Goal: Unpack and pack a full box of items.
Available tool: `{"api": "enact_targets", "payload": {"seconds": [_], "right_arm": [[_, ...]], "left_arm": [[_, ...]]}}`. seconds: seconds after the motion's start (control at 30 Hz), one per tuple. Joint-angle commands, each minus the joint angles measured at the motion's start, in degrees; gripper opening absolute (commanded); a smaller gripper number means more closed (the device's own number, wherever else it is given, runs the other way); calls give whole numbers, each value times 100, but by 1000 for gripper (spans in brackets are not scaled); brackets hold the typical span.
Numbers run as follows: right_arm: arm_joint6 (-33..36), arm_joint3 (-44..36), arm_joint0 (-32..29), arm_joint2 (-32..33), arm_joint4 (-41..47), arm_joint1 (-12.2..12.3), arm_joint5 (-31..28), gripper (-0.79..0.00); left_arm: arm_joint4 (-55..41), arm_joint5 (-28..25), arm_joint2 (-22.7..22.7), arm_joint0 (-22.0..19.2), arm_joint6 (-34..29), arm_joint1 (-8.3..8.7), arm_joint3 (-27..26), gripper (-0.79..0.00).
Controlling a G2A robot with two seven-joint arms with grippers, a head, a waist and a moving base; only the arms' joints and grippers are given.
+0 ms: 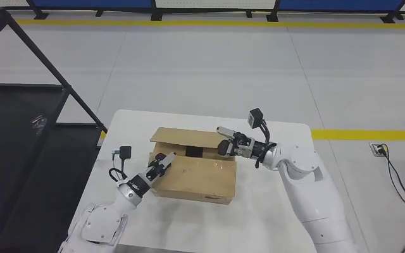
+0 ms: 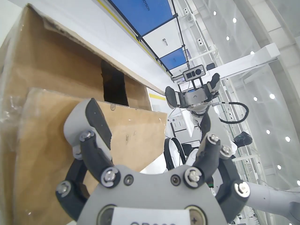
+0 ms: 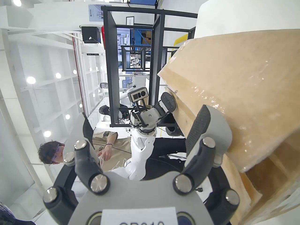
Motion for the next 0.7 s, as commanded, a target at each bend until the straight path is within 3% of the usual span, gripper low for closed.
{"api": "enact_targets", "payload": {"seconds": [0.0, 0.33, 0.67], "right_arm": [[-18, 151, 54, -72, 43, -7, 7, 0], [-12, 663, -24, -290, 192, 1, -228, 0], [-354, 549, -160, -396, -152, 53, -394, 0]], "left_arm": [[35, 4, 56, -37, 78, -15, 23, 0], [-255, 124, -51, -187, 500, -67, 66, 0], [-713, 186, -1031, 125, 881, -5, 183, 0]]}}
